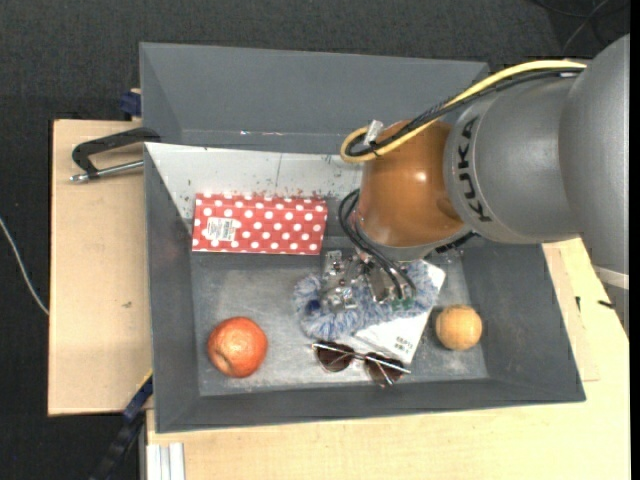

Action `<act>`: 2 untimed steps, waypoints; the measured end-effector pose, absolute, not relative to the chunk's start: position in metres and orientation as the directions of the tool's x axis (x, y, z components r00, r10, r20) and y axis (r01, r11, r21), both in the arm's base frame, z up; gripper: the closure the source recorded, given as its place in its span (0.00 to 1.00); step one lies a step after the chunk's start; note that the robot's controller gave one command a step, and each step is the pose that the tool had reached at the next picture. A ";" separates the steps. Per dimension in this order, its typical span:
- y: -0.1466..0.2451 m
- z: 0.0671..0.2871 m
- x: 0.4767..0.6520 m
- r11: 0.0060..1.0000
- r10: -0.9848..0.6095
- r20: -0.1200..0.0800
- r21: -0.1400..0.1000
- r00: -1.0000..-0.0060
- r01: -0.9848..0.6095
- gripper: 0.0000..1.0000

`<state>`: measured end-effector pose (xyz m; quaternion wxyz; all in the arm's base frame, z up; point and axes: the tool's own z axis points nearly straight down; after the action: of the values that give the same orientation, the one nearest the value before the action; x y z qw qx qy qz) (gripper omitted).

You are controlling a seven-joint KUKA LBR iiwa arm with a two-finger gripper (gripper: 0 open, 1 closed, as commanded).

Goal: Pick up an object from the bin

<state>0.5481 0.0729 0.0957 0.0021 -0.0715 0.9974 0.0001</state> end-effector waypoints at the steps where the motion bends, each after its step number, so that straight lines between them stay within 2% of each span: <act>1: 0.074 0.119 0.553 0.992 -0.127 -0.004 0.001 -0.992 -0.127 1.00; 2: 0.076 0.188 0.555 0.990 -0.141 -0.008 0.000 -0.990 -0.141 1.00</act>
Offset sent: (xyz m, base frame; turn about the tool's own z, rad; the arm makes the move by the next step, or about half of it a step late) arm 0.0051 0.0030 0.0779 -0.0010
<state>0.5554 0.0759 0.1881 0.0041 -0.0708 0.9975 0.0003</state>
